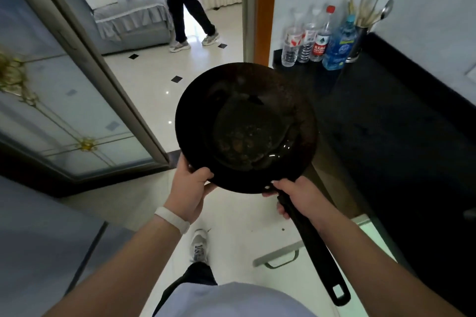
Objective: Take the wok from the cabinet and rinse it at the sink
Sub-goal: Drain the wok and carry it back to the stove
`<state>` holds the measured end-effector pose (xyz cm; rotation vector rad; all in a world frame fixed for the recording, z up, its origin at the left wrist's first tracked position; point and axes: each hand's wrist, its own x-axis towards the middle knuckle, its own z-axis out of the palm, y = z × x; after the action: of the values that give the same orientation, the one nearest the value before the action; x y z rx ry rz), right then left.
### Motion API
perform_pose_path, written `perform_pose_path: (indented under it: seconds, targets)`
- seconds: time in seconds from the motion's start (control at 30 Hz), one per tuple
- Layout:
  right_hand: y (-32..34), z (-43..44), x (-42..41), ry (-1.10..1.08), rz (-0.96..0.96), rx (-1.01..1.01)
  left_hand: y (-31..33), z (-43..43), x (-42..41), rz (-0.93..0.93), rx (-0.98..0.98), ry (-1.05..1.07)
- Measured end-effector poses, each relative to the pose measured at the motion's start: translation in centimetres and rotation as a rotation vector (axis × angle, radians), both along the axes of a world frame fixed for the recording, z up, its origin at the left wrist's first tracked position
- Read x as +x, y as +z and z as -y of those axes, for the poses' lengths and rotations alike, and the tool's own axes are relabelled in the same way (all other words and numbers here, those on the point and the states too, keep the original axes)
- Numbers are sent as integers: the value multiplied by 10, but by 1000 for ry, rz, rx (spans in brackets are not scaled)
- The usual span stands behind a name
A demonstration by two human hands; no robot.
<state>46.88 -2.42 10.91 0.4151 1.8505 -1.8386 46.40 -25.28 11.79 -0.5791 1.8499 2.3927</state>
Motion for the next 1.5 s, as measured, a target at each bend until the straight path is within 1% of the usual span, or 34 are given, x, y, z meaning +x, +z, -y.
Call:
perform_pose_path:
  seconds: [0.13, 0.27, 0.37, 0.5, 0.63, 0.77, 0.87, 0.97, 1.1, 1.3, 1.4, 1.5]
  targets:
    - [-8, 32, -45, -95, -9, 28, -10, 29, -66, 7, 44, -96]
    - [-11, 72, -91, -178, 33, 78, -12, 66, -135, 36, 69, -203]
    - [-9, 99, -120, -260, 37, 78, -18, 88, -182, 69, 97, -263]
    - [-7, 114, -139, -356, 57, 109, -22, 92, -225, 105, 117, -348]
    - [-4, 102, -142, -445, 85, 145, -23, 76, -248, 115, 139, -467]
    - [-9, 79, -133, -582, 122, 173, -22, 39, -270, 146, 139, -636]
    - [-9, 61, -130, -694, 140, 143, -19, 4, -282, 179, 106, -735]
    - [-9, 40, -138, -745, 156, 87, -26, -30, -300, 212, 96, -805]
    - [-22, -1, -161, -777, 173, 58, -35, -76, -331, 227, 61, -860]
    - [-41, -91, -210, -855, 180, 13, -42, -178, -387, 272, -30, -851]
    - [-45, -135, -225, -923, 187, -67, -44, -229, -409, 264, -68, -929]
    - [-45, -173, -231, -972, 169, -59, -46, -280, -422, 266, -69, -991]
